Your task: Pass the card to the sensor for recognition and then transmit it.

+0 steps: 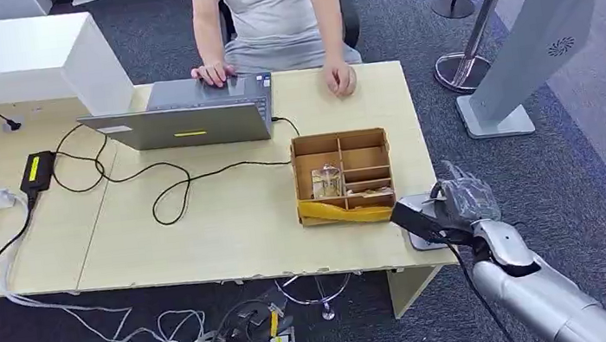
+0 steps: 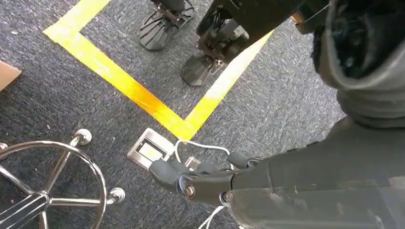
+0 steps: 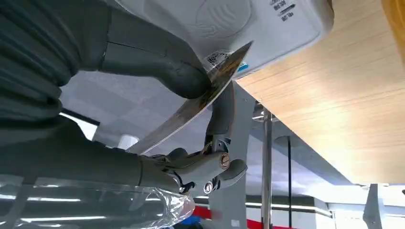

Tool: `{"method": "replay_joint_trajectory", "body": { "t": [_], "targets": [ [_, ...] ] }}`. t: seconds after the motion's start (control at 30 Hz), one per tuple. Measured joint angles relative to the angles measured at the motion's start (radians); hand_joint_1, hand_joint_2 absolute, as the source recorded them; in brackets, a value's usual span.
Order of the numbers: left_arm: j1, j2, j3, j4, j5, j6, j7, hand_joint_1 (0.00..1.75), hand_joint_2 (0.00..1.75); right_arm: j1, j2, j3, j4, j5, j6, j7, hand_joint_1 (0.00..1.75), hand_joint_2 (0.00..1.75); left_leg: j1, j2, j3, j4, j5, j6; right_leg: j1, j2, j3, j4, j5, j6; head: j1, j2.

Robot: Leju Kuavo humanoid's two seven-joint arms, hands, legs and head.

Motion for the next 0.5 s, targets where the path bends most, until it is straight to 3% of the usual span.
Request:
{"method": "replay_joint_trajectory", "body": {
  "t": [0.5],
  "targets": [
    [0.000,-0.006,-0.005,0.000,0.024,0.021,0.037,0.00,0.00,0.001,0.022,0.035,0.015,-0.016,-0.009,0.010,1.75,1.75,0.000,0.001,0.001,0.000,0.000,0.000,0.000,0.001,0.000,0.000,0.000,0.000,0.000,0.000]
  ]
}}
